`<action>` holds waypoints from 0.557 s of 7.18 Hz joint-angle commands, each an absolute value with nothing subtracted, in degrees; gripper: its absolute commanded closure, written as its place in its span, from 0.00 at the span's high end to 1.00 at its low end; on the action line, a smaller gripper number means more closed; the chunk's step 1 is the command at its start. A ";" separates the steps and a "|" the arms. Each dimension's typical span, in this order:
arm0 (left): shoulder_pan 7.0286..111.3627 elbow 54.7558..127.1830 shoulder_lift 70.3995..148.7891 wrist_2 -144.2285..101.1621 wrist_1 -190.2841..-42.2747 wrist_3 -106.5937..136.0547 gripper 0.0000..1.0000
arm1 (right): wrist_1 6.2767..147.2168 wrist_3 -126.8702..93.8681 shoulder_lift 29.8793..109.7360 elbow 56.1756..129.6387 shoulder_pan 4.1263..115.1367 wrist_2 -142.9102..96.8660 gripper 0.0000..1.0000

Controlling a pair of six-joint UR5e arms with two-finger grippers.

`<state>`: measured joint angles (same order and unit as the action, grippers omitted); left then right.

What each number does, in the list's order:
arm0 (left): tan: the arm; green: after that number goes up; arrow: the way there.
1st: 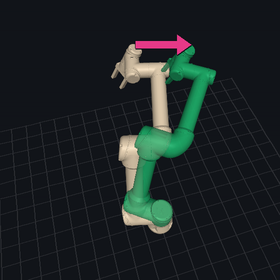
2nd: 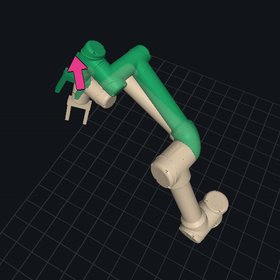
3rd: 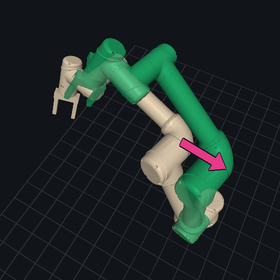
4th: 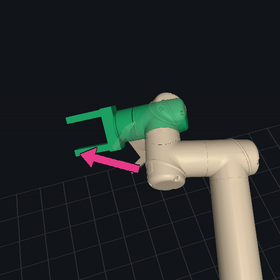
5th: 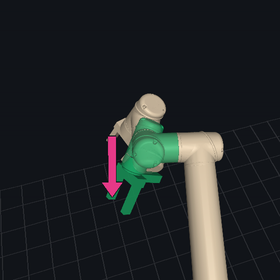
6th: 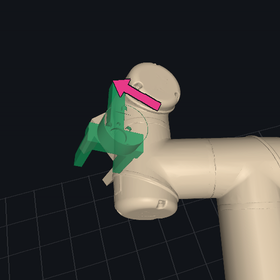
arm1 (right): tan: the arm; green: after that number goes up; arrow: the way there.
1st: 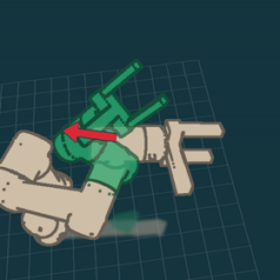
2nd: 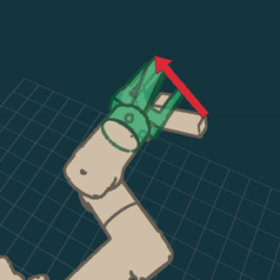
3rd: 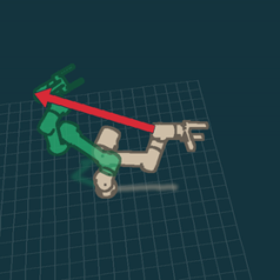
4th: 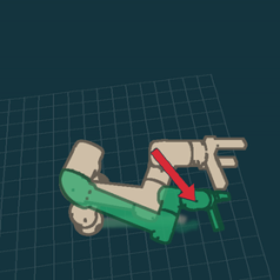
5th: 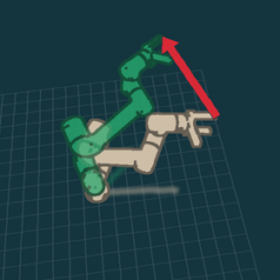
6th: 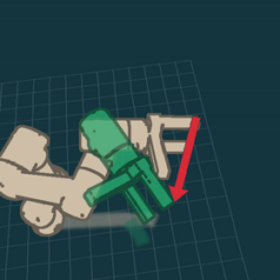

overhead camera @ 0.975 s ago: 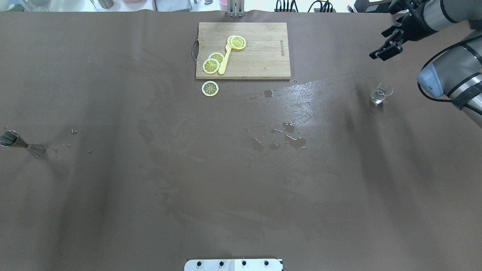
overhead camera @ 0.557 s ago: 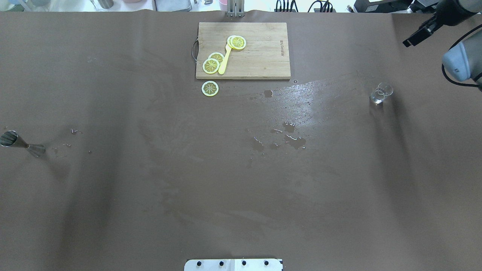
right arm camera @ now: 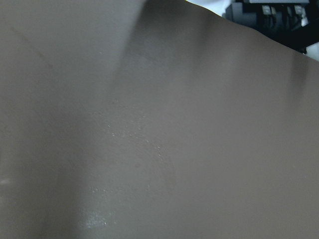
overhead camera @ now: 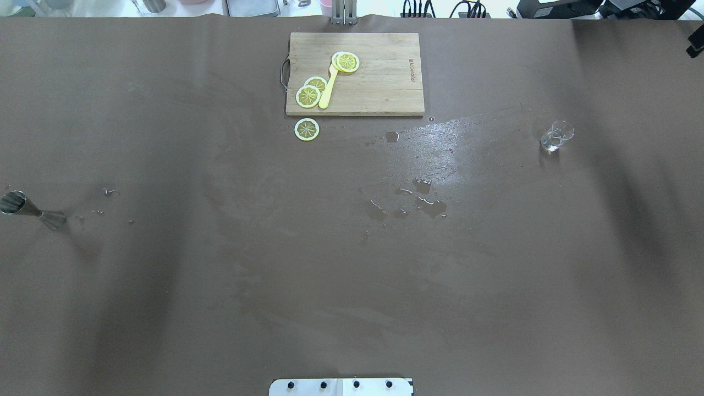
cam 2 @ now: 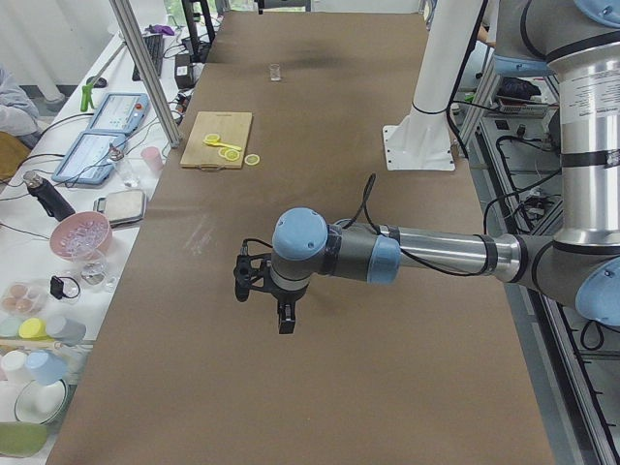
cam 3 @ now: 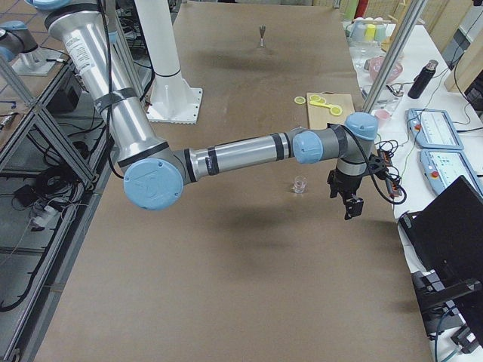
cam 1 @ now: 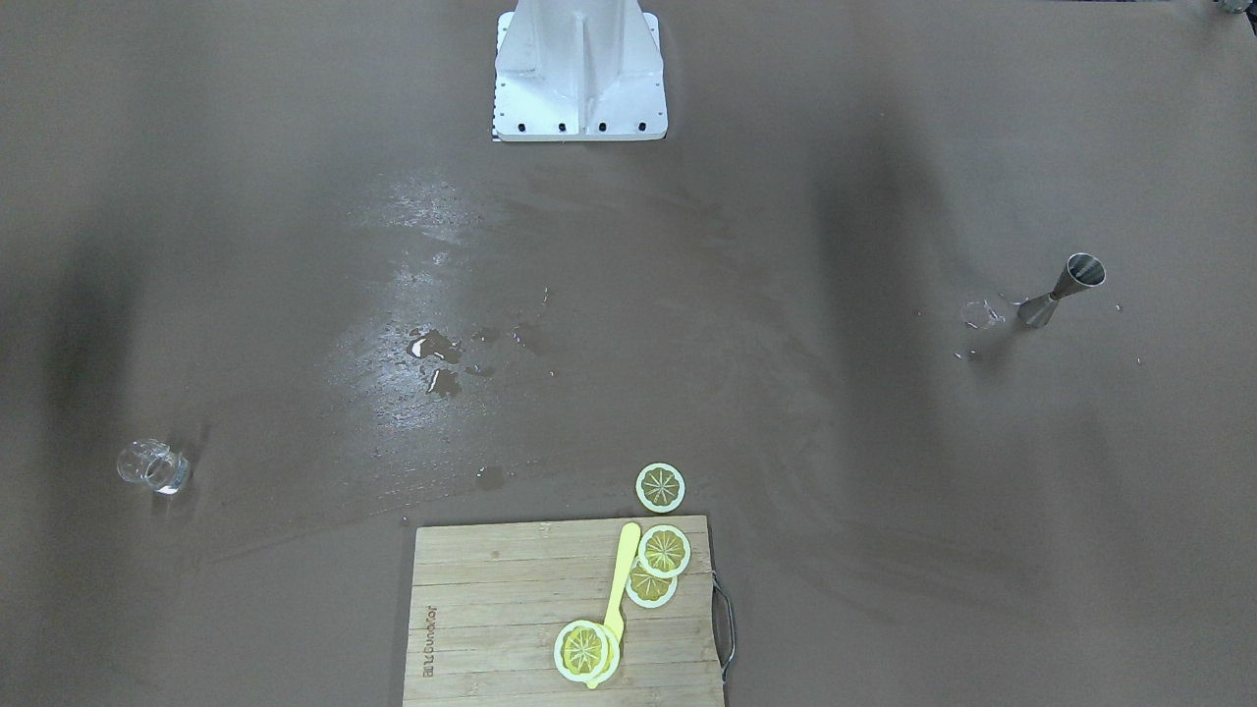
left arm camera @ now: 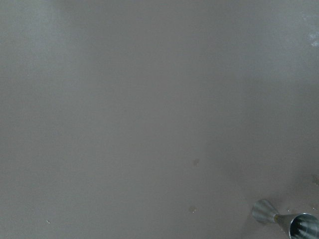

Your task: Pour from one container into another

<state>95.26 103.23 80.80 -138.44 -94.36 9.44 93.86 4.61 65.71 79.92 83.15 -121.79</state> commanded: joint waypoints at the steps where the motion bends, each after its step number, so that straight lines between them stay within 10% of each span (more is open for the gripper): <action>1: 95.53 102.55 81.47 -138.60 -94.31 9.40 0.99 | 104.34 4.40 70.73 86.63 85.69 -121.81 1.00; 4: 95.45 102.49 81.56 -137.90 -94.31 9.05 0.99 | 105.65 4.83 78.72 90.00 90.78 -130.38 1.00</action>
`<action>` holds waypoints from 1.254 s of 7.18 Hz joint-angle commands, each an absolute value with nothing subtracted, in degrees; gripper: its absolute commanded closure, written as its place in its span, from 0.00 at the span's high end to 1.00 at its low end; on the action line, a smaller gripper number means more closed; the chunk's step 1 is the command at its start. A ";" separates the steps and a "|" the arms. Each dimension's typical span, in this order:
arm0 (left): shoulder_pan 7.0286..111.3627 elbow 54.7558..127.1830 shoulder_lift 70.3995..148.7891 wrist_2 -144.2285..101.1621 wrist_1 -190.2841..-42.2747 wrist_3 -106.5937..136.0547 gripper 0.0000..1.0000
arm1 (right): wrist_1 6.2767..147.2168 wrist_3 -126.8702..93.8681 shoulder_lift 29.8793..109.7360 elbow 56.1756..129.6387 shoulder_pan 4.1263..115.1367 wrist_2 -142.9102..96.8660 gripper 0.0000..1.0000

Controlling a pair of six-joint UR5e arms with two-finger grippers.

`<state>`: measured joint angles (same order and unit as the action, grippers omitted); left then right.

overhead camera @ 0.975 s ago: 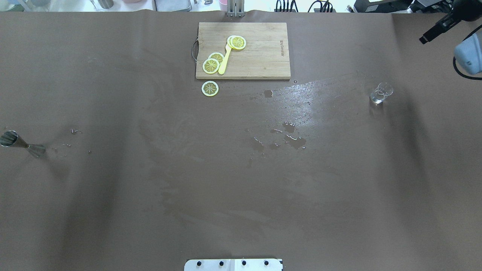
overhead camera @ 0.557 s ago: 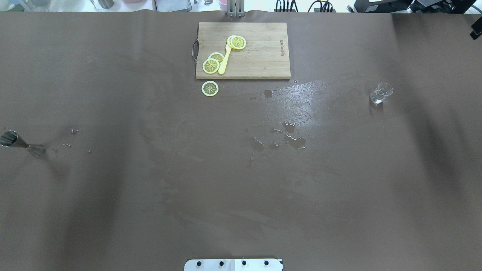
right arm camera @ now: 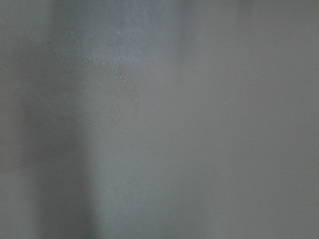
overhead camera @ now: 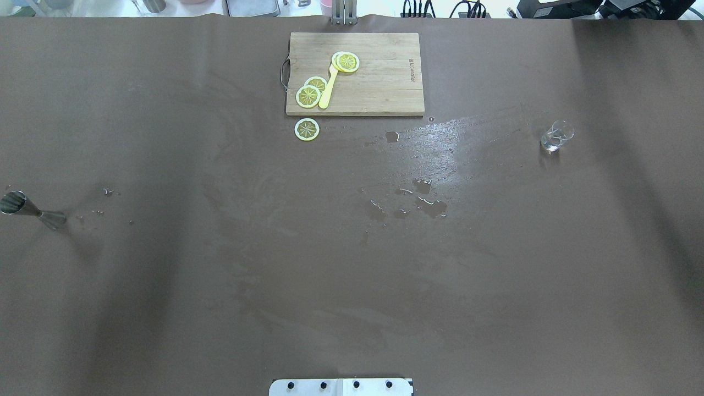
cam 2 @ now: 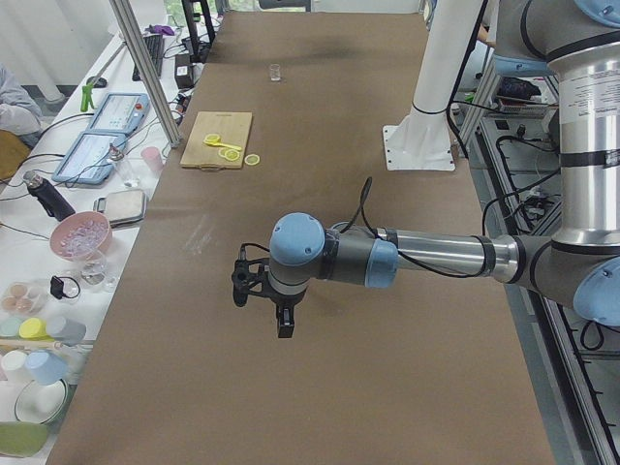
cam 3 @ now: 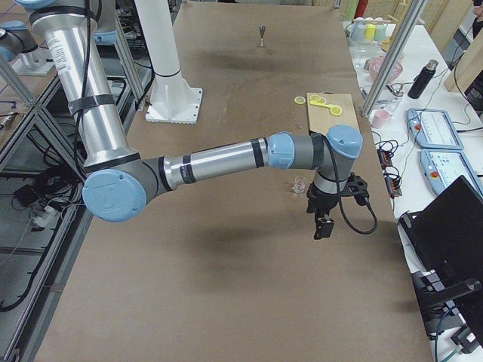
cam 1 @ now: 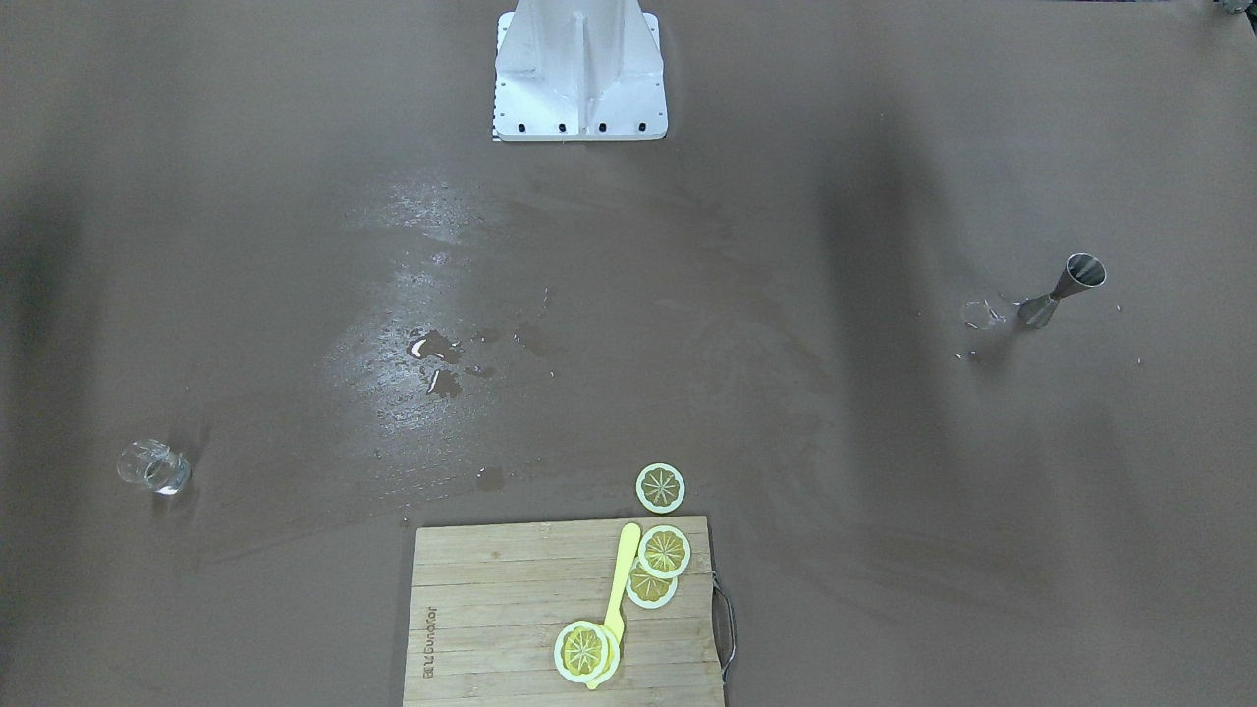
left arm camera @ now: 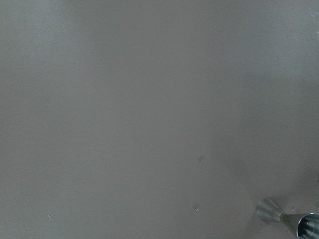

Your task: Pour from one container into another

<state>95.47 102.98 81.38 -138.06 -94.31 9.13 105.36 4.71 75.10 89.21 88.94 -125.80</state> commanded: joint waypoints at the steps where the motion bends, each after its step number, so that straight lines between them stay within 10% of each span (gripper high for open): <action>1: 95.36 99.61 83.22 -138.07 -94.39 9.31 0.99 | 103.21 4.83 81.45 90.00 91.40 -131.21 1.00; 9: 95.54 98.78 86.58 -140.80 -94.66 9.49 0.99 | 92.46 3.96 86.22 90.44 91.23 -134.91 1.00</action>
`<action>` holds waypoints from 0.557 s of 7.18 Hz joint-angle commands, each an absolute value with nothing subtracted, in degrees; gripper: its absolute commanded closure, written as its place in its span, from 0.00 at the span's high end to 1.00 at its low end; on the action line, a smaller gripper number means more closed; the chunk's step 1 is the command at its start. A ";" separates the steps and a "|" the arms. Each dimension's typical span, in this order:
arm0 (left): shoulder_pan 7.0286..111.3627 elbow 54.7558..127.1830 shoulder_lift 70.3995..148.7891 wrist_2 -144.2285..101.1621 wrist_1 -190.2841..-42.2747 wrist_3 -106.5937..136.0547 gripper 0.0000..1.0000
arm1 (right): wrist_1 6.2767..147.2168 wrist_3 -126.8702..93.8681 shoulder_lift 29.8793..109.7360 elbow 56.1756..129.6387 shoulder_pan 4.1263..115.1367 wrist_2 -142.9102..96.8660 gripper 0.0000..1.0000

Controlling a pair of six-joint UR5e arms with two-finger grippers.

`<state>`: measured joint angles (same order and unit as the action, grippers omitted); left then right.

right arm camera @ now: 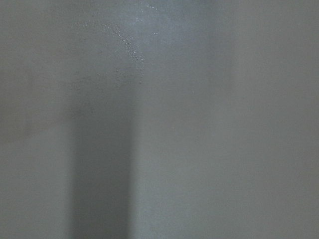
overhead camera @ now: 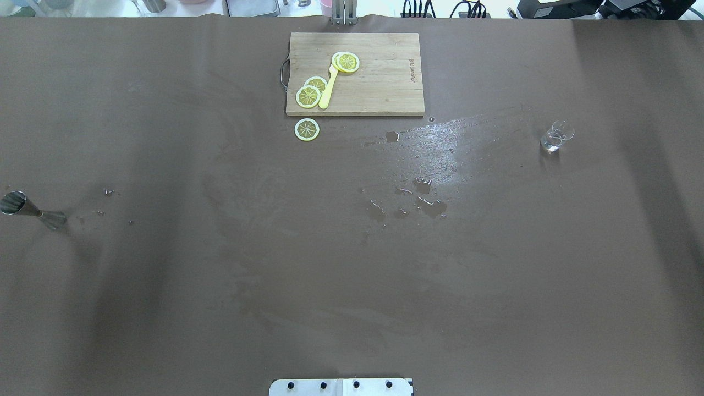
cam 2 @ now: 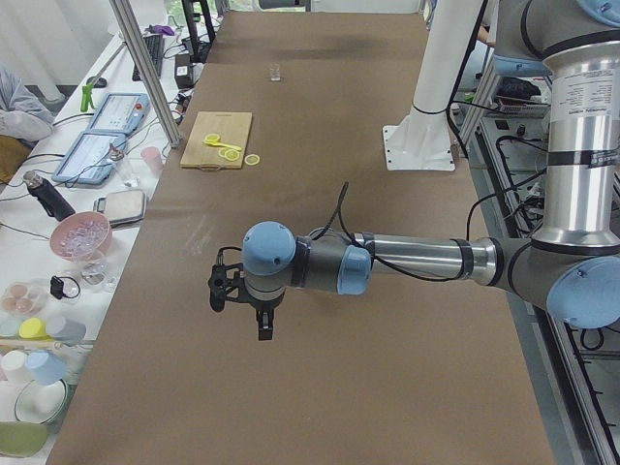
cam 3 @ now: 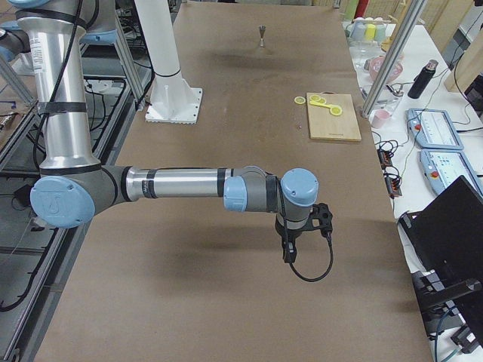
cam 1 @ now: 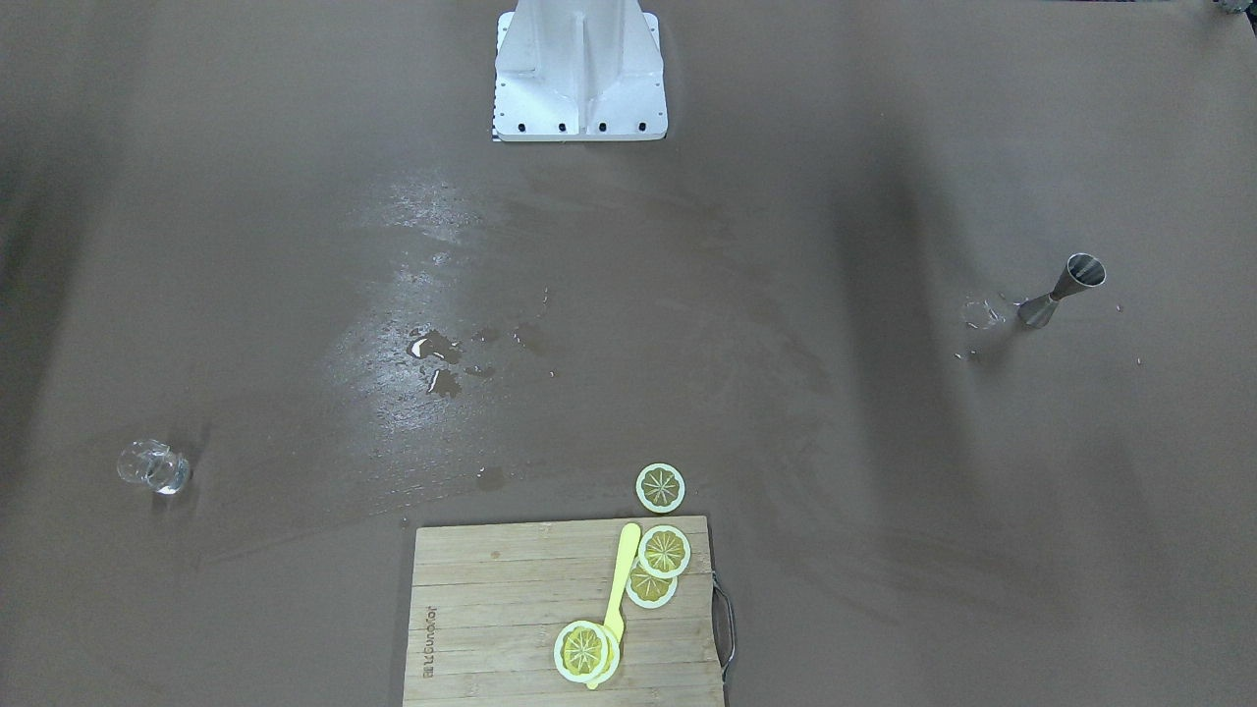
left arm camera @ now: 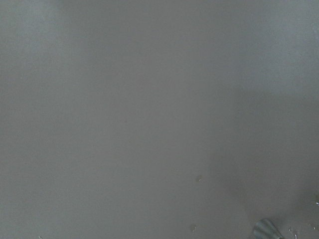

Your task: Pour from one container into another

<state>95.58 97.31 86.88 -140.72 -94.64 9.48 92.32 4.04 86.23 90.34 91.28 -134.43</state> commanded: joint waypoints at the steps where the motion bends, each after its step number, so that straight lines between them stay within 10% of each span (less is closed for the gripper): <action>1: 95.54 98.53 86.49 -140.71 -94.66 9.41 0.99 | 94.20 0.30 86.05 90.70 91.23 -136.74 1.00; 4: 95.54 96.77 87.45 -140.27 -94.75 9.05 0.99 | 93.87 -3.60 86.74 91.23 91.05 -136.41 1.00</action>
